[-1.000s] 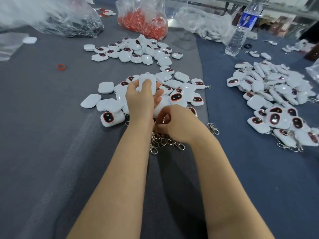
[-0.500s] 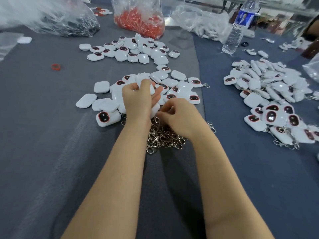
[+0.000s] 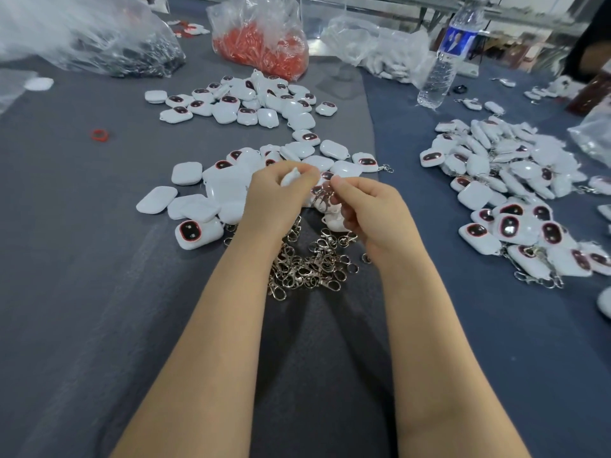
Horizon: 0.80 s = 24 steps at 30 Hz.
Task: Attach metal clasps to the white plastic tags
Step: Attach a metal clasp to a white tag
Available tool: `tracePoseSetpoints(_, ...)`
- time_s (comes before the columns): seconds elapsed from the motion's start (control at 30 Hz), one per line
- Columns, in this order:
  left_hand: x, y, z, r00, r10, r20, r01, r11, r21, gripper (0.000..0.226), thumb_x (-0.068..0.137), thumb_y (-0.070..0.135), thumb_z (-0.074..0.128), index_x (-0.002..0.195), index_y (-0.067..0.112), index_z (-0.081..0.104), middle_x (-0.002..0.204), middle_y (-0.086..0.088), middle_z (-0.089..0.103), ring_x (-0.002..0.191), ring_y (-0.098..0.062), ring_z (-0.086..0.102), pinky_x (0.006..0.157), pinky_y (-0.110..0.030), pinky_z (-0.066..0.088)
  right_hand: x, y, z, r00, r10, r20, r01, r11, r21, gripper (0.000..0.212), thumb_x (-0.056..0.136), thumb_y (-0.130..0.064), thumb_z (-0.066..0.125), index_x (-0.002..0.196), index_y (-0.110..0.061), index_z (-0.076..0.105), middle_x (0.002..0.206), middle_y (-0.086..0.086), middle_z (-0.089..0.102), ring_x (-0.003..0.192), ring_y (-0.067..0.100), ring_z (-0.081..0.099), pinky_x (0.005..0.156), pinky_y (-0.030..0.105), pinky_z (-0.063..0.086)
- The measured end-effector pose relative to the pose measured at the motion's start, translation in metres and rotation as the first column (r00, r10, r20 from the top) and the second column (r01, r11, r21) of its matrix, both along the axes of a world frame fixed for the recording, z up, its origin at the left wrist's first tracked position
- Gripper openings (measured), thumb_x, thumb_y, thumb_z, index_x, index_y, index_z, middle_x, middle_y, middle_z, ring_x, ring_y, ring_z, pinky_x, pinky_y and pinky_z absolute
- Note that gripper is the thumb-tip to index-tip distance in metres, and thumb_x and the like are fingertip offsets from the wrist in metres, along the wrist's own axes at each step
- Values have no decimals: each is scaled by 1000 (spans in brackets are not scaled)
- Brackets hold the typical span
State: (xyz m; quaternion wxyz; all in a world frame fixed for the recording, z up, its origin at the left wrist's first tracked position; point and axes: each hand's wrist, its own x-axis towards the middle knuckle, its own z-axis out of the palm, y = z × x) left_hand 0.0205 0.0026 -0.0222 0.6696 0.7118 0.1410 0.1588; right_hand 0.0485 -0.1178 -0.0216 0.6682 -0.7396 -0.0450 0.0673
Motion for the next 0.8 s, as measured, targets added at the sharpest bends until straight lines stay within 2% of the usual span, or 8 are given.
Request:
tracePoseSetpoints(0.1,-1,-1,0,996,-85,15,84,992,96,11,85,23,65,76,29,67,66,21,63,63,10,56,57,-7,44,-1,0,1,997,-46,59,46,999,2,22,90,-21,63,70,-22,70,55,-11,55,48,2,42,47,15,37)
tracePoseSetpoints(0.2,-1,-3,-1,994,-108,23,102,977,187,4,86,21,66,86,25,66,81,16,62,74,4,56,58,-5,41,-2,0,1,986,-55,156,70,993,-96,19,89,-25,63,72,-23,69,66,-3,58,62,6,48,59,20,42)
tracePoseSetpoints(0.33,0,-2,-2,994,-101,28,89,954,285,6,87,19,65,86,25,64,84,12,62,79,0,56,60,-1,40,-4,1,2,984,-62,167,84,988,-131,20,88,-27,65,68,-25,68,57,-8,57,52,2,47,50,13,41)
tracePoseSetpoints(0.5,1,-4,-4,991,-125,41,107,950,294,15,87,21,64,75,30,62,83,7,66,76,0,59,63,-9,43,-4,2,3,988,-64,141,76,994,-80,27,90,-28,62,64,-22,67,52,-11,55,50,5,42,50,16,39)
tracePoseSetpoints(0.6,0,-5,-5,988,-147,53,133,967,217,16,86,28,65,70,28,64,68,13,66,61,9,56,54,-6,42,-3,2,3,988,-63,141,74,994,-78,27,92,-28,59,67,-21,66,52,-11,53,51,5,41,49,17,37)
tracePoseSetpoints(0.7,0,-7,-6,989,-137,61,122,972,201,19,86,30,65,68,29,64,60,20,63,56,11,54,50,-5,41,-3,2,4,988,-48,146,60,995,-75,23,93,-28,58,73,-18,65,65,5,50,59,13,40,52,22,36)
tracePoseSetpoints(0.8,1,-8,-7,990,-115,77,96,971,219,18,87,27,65,69,28,63,64,14,62,57,12,53,50,-4,38,-4,3,3,987,-58,148,68,996,-58,20,93,-26,58,77,-17,66,70,11,48,61,16,41,54,23,38)
